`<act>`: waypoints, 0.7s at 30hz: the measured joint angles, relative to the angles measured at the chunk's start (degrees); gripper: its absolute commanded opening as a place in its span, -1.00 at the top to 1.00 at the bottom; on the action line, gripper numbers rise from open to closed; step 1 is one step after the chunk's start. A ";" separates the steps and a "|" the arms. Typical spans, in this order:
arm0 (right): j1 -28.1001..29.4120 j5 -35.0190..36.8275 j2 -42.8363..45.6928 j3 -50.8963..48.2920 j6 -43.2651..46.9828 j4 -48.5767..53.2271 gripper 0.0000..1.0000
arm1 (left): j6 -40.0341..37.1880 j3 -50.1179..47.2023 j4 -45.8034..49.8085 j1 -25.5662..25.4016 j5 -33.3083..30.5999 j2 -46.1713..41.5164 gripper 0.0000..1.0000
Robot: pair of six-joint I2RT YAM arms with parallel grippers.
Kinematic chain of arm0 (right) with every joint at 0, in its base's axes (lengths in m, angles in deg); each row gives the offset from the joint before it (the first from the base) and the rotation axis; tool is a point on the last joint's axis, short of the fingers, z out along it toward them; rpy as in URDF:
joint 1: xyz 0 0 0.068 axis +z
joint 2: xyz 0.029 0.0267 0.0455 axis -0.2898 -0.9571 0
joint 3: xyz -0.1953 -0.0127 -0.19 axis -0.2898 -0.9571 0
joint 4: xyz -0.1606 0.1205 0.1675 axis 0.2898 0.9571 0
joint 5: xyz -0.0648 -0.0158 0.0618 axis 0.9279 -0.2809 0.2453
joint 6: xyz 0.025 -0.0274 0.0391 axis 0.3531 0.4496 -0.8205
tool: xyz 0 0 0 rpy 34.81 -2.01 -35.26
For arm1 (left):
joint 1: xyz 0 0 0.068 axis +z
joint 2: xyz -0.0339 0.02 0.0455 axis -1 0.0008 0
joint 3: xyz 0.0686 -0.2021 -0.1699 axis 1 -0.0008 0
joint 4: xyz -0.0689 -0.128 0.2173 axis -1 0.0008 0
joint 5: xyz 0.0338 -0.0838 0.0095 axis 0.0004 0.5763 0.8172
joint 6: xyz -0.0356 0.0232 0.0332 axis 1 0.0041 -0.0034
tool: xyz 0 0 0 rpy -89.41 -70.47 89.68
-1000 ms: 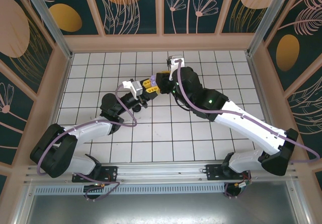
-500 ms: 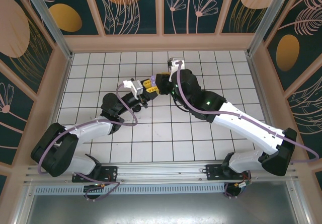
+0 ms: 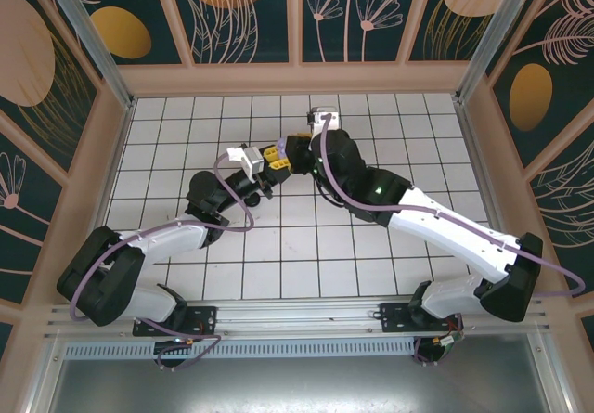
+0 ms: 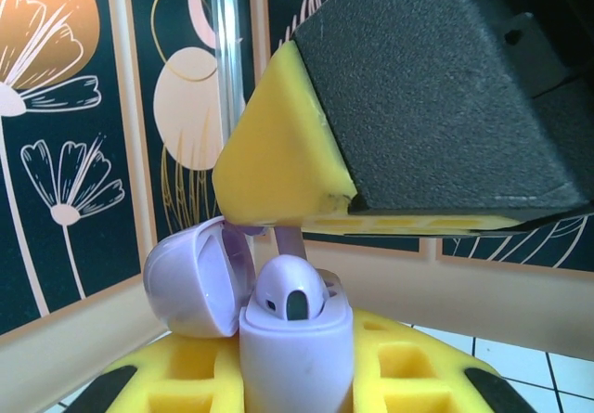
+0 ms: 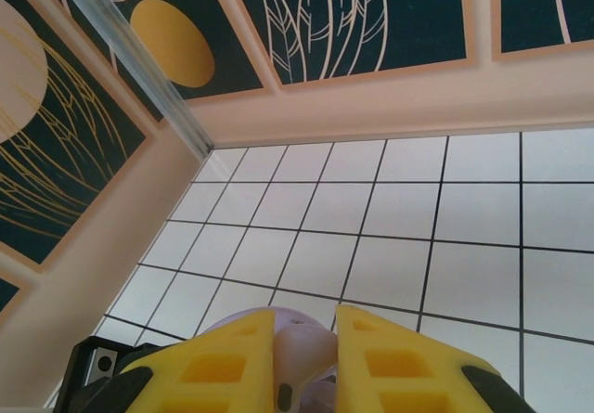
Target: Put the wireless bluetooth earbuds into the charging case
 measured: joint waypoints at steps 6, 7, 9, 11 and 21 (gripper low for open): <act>1.31 2.43 -1.64 1.14 2.78 1.20 0.62 | 0.02 0.00 0.83 0.17 -0.39 0.00 1.00; 1.73 3.10 -1.97 1.22 3.10 1.46 0.62 | 0.00 -0.07 0.90 0.28 -0.39 0.00 1.00; 2.01 4.04 -2.47 1.40 3.63 1.60 0.63 | 0.00 -0.20 1.16 0.39 -0.44 0.00 1.00; 2.19 4.85 -2.60 1.42 3.78 1.77 0.63 | 0.00 -0.22 1.60 0.42 -0.42 0.00 1.00; 2.29 5.38 -2.43 1.73 1.51 2.86 0.40 | 0.00 -0.22 1.55 0.42 -0.04 0.00 1.00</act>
